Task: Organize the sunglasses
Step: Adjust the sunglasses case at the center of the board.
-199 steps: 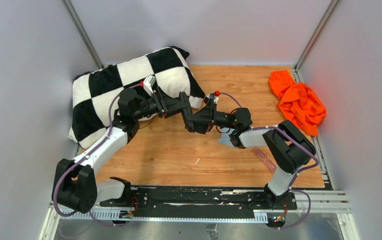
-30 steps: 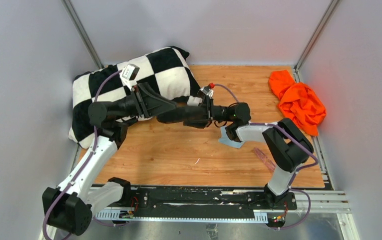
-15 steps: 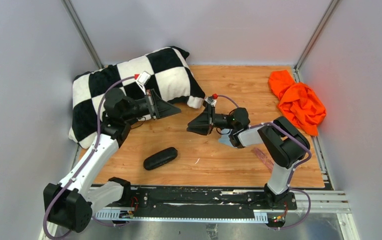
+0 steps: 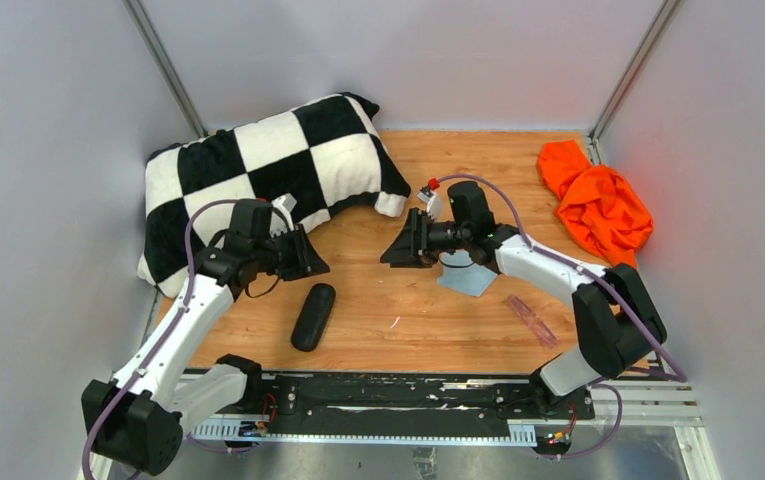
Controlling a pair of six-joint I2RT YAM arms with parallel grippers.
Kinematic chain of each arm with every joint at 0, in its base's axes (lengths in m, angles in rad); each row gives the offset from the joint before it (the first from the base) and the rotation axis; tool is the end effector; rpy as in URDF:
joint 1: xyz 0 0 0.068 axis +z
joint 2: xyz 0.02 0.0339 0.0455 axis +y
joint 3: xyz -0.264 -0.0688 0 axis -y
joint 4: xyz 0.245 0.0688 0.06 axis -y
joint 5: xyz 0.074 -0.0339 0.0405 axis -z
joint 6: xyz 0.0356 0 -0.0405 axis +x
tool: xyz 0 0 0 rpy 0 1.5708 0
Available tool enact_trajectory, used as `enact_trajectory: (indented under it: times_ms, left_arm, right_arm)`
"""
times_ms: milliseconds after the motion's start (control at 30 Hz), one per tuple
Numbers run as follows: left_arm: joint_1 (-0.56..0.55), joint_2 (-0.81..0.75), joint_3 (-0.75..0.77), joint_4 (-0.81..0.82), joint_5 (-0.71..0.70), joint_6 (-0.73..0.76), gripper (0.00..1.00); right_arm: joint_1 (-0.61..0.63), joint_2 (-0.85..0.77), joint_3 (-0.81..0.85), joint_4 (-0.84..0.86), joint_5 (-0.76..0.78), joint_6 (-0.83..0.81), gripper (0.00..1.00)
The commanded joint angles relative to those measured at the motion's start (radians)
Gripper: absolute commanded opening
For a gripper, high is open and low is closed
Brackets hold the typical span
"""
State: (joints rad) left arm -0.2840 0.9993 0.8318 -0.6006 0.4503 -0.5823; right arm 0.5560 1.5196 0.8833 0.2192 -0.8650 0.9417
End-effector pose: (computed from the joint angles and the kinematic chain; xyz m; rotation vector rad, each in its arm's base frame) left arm 0.1925 -0.0723 0.2802 -0.1276 2.4394 -0.9385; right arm 0.2643 0.1961 0.2405 -0.2289 2.3059 1.7335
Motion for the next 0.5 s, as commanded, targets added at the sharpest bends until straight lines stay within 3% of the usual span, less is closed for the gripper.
enact_trajectory:
  times_ms: [0,100,367,467]
  left_arm:
    - [-0.003,-0.034,-0.016,-0.169,-0.267,0.014,0.37]
    - [-0.003,-0.02,-0.031,-0.204,-0.375,0.024,0.52]
    - [-0.005,0.027,-0.103,-0.198,-0.448,0.014,0.82]
    - [-0.009,0.041,-0.104,-0.193,-0.448,0.014,0.88]
  right_arm:
    - [0.008,-0.018,0.04,-0.463,0.125,-0.304,0.52]
    - [0.016,-0.021,0.032,-0.492,0.162,-0.317,0.54]
    - [0.045,-0.061,0.014,-0.577,0.261,-0.365,0.61]
    - [0.053,-0.075,-0.004,-0.58,0.274,-0.366,0.62]
